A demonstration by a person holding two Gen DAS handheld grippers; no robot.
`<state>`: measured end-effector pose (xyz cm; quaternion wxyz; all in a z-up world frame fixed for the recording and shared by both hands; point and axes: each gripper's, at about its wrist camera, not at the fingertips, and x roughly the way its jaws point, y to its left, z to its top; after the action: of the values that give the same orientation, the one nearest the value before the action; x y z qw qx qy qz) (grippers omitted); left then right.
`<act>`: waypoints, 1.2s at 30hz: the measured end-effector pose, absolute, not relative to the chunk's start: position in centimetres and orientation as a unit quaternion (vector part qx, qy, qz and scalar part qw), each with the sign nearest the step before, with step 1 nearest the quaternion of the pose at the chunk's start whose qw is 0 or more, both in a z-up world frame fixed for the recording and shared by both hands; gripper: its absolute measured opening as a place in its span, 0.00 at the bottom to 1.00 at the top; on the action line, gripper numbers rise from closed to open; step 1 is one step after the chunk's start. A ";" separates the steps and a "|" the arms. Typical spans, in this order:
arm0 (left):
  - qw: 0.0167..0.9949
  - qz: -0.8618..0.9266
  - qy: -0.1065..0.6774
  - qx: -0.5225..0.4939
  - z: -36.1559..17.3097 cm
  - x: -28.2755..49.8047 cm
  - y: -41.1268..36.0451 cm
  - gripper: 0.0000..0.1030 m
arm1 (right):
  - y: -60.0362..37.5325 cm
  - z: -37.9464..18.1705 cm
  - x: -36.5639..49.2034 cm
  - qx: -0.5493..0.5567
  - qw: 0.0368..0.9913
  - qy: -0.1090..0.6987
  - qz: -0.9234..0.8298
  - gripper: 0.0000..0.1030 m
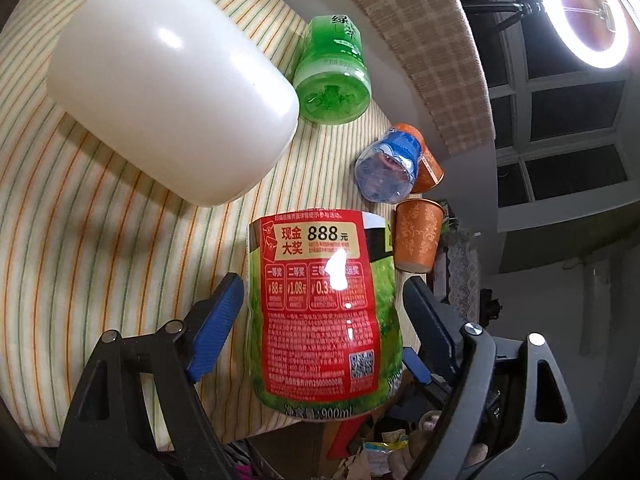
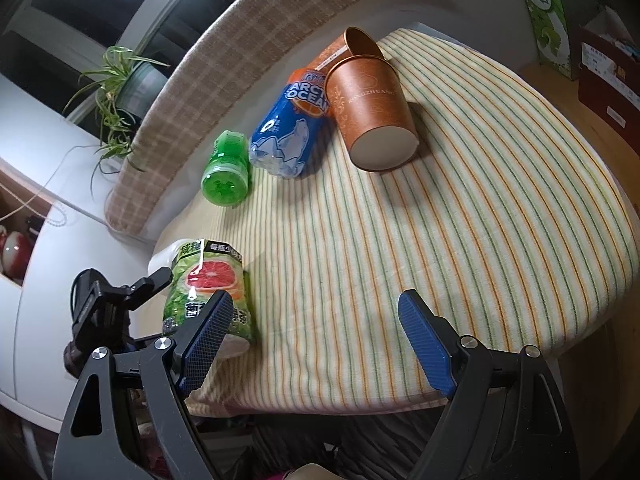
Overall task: Flip cup upright
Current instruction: 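Rotate the cut bottle in the left gripper so its open end faces up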
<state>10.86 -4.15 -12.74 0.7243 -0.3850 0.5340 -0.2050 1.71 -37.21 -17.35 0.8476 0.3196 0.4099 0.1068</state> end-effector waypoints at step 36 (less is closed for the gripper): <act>0.871 -0.186 0.421 -0.172 -7.3 8.6 -8.6 0.78 | -38.2 -17.9 1.6 0.327 0.845 0.412 0.096 0.83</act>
<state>8.62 -8.57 -7.31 0.8710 -0.1717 0.4209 -0.1861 1.57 -38.20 -17.94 0.8451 0.3266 0.4122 0.0958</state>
